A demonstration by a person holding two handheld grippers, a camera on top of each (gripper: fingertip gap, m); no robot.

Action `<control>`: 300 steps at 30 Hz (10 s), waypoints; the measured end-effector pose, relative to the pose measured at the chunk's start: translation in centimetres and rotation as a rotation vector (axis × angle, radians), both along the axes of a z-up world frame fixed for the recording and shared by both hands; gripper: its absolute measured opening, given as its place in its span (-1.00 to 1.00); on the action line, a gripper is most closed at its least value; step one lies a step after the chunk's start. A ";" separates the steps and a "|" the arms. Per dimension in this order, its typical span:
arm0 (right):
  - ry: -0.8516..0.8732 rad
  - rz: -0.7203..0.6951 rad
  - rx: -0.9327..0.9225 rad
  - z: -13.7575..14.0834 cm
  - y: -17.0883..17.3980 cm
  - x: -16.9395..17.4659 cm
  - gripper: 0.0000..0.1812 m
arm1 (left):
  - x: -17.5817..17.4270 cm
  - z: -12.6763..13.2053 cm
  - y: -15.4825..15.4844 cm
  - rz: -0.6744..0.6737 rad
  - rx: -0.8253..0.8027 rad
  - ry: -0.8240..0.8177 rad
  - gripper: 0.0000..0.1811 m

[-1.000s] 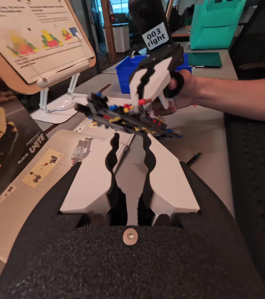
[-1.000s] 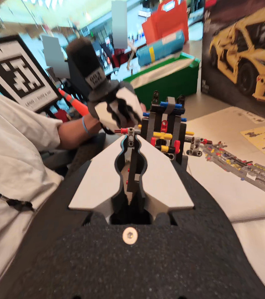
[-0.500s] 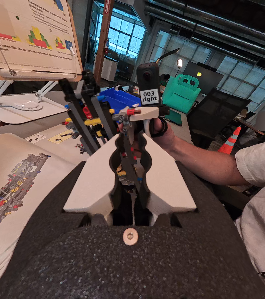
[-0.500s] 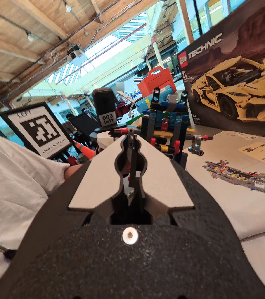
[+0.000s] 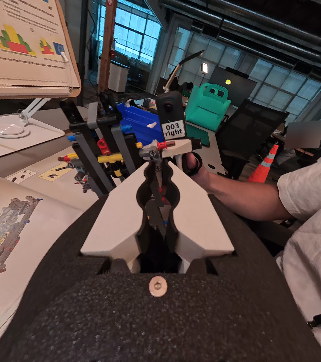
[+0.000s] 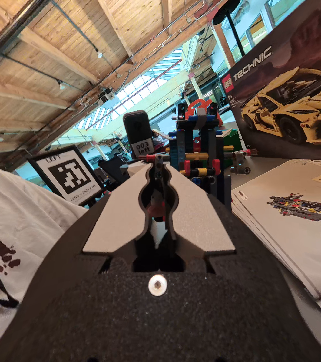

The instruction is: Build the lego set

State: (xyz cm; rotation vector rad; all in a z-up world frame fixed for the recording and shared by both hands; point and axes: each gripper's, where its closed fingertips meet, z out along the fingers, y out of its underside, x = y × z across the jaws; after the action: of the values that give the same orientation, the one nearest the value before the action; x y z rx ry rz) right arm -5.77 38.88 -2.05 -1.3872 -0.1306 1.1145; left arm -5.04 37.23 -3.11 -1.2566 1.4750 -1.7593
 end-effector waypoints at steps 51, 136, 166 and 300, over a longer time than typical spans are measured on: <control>-0.136 -0.009 0.034 0.8 -2.4 2.4 -0.97 | 1.4 1.1 -2.1 -0.143 -0.282 -0.018 -0.90; -1.111 0.078 -0.695 -17.7 -11.5 -1.4 -0.83 | -0.1 0.7 -1.9 -0.117 -0.113 -0.108 -0.92; 0.184 -0.205 0.304 4.6 -8.5 6.2 -0.93 | -0.4 0.9 -1.1 -0.152 -0.215 -0.108 -0.93; 0.741 0.206 -0.565 -1.2 -5.9 1.0 -0.93 | 0.3 -1.1 -4.9 0.016 0.466 -0.352 -0.92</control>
State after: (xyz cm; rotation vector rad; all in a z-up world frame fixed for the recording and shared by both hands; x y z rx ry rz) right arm -4.77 33.01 -3.22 -1.3611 0.6313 1.8655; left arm -4.74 32.33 -4.21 -0.6816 1.5347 -1.4190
